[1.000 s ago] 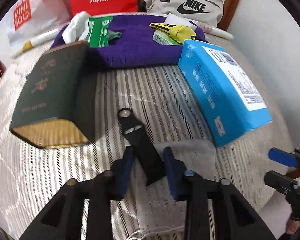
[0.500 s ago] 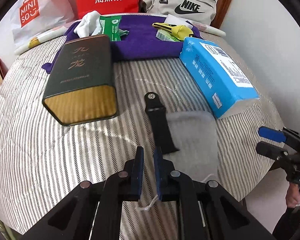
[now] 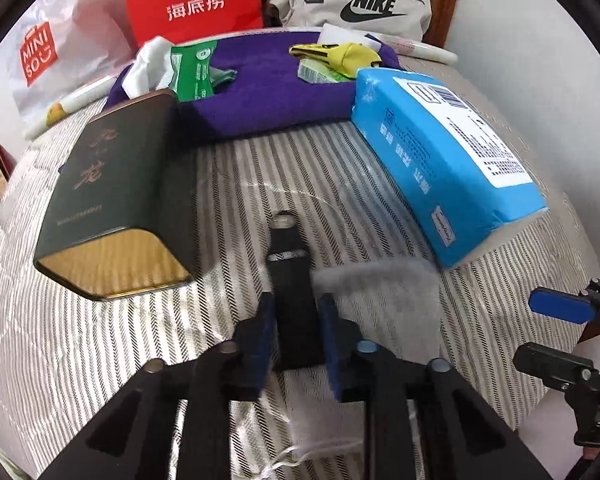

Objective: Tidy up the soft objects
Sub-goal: 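Grasp the second black strap piece with the left gripper and lift it, then grasp the clear plastic bag with the right gripper while the left gripper holds the strap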

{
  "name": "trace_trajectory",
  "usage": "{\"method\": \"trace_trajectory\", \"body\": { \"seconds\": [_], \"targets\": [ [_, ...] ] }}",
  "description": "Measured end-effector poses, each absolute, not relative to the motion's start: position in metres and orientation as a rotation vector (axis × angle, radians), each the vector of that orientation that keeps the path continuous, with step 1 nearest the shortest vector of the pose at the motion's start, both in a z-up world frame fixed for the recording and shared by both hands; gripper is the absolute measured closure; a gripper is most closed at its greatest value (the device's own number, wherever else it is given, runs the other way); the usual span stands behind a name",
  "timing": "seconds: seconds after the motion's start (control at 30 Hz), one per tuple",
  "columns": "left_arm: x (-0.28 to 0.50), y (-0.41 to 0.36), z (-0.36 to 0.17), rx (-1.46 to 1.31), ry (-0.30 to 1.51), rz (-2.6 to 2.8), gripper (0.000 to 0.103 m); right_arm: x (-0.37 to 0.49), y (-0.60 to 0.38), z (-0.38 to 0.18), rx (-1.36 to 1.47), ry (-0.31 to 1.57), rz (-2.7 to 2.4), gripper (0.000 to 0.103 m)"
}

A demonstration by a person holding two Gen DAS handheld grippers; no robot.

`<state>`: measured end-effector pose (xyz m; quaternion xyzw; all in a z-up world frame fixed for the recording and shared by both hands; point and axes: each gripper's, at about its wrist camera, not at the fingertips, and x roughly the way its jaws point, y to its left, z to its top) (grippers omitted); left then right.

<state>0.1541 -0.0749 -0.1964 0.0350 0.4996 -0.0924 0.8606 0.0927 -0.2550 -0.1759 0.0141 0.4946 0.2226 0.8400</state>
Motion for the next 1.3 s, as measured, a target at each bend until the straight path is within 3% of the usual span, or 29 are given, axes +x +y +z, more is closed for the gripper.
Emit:
{"method": "trace_trajectory", "body": {
  "seconds": [0.5,0.63,0.77,0.97,1.1,1.3],
  "targets": [
    [0.108,0.005,-0.193,0.007,1.069,-0.154,0.083,0.096,-0.234,-0.181,0.005,1.063,0.506,0.053],
    [0.115,-0.001,-0.196,0.036,1.049,-0.166,0.071,0.1,-0.221,-0.185,0.007,1.083,0.504,0.053],
    [0.118,-0.006,-0.197,0.085,1.021,-0.138,0.082,0.104,-0.211,-0.19,0.017,1.109,0.484,0.051],
    [0.11,0.026,-0.188,0.037,1.002,-0.124,0.082,0.11,-0.191,-0.196,0.046,1.129,0.456,0.038],
    [0.106,0.056,-0.182,0.01,0.991,-0.099,0.082,0.118,-0.173,-0.196,0.095,1.143,0.447,0.036],
    [0.101,0.086,-0.18,-0.052,0.978,-0.082,0.082,0.125,-0.145,-0.197,0.114,1.136,0.401,0.005]
  ]
}}
